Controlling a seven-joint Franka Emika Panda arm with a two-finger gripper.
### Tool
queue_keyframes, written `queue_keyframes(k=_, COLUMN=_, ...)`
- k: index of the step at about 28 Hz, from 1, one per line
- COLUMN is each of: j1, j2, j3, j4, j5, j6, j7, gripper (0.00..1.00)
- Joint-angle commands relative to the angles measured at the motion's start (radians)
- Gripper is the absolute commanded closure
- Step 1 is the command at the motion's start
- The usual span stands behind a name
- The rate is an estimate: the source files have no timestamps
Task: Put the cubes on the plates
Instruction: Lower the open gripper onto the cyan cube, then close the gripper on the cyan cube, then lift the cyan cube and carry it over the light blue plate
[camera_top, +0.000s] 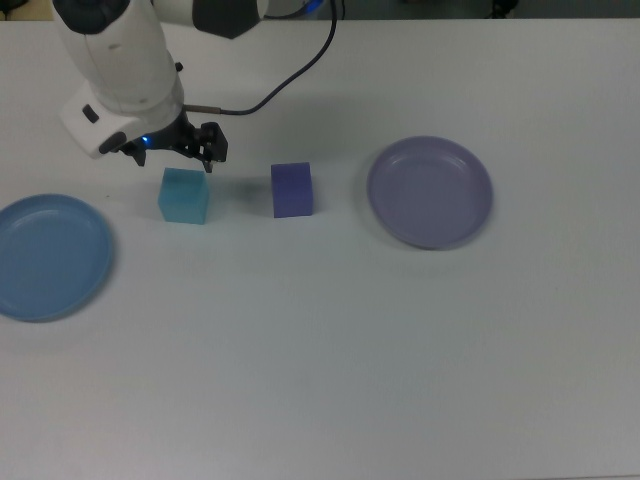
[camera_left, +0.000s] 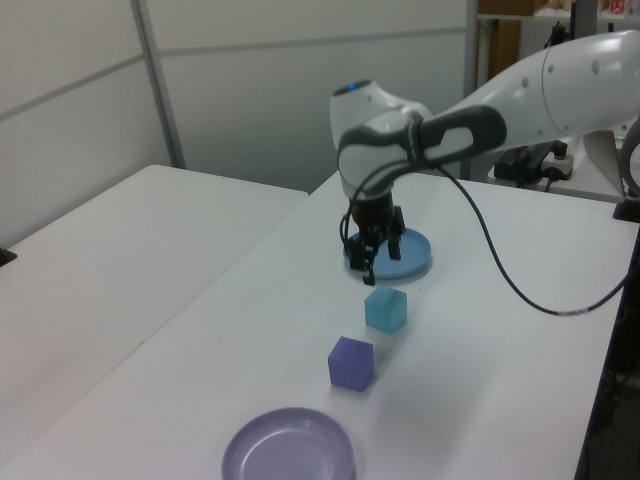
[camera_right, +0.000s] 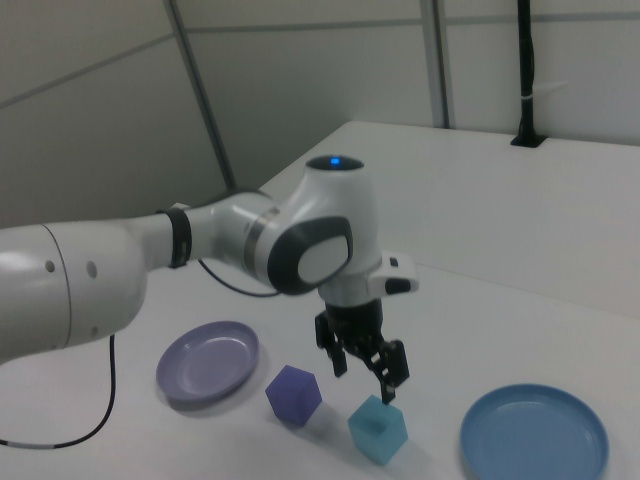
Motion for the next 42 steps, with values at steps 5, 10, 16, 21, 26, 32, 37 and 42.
queue_keyframes(k=5, j1=0.026, j2=-0.01, j3=-0.003, j4=-0.194, j5=-0.105, j6=0.209, j7=0.048, gripper=0.0)
queue_keyframes(k=10, j1=0.025, j2=0.004, j3=-0.003, j4=-0.194, j5=-0.113, j6=0.214, j7=0.057, gripper=0.0)
queue_keyframes(k=16, j1=0.021, j2=0.007, j3=-0.003, j4=-0.19, j5=-0.113, j6=0.223, j7=0.057, gripper=0.28)
queue_keyframes(k=21, j1=0.018, j2=0.016, j3=-0.004, j4=-0.188, j5=-0.113, j6=0.252, j7=0.059, gripper=0.49)
queue_keyframes(k=26, j1=0.015, j2=-0.013, j3=-0.013, j4=-0.171, j5=-0.102, j6=0.248, j7=0.066, gripper=0.55)
queue_keyframes(k=32, j1=-0.084, j2=-0.096, j3=-0.026, j4=-0.099, j5=-0.055, j6=0.205, j7=0.071, gripper=0.54)
queue_keyframes(k=37, j1=-0.141, j2=0.017, j3=-0.027, j4=0.051, j5=-0.044, j6=0.238, j7=0.08, gripper=0.53)
queue_keyframes(k=42, j1=-0.176, j2=0.131, j3=-0.029, j4=0.146, j5=-0.061, j6=0.257, j7=0.077, gripper=0.5)
